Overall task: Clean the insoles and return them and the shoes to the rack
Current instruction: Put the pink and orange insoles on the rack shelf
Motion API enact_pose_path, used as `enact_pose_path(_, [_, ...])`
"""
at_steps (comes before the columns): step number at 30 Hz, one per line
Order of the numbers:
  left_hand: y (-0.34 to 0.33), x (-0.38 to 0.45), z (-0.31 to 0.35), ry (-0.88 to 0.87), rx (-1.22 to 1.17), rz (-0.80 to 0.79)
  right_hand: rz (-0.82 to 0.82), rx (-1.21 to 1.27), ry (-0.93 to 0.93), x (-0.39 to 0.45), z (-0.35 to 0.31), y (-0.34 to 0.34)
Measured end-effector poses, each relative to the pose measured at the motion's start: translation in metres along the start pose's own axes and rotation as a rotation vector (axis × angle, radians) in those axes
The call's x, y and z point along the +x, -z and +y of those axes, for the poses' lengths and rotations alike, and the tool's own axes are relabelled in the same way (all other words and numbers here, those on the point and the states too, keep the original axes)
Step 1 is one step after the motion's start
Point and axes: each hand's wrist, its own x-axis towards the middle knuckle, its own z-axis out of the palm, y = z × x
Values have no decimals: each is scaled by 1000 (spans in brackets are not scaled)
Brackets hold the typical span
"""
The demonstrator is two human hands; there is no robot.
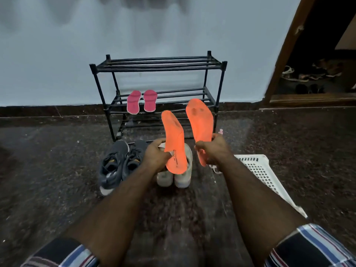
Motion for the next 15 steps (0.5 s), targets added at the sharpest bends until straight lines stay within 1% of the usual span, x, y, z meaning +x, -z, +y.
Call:
enact_pose_path(4, [-7,110,14,11,-94,61,43,-106,80,119,-29,-20])
enact_pose_path(8, [-13,220,35,-15,-109,67,77,-318,178,211,-71,-34])
enact_pose_path(11, [-15,279,50,77,-134,69,67,-435,201,261,-99,-42])
enact_pose_path(15, [-25,330,53,187,-153,24,56,-544,254,307,-116,-57])
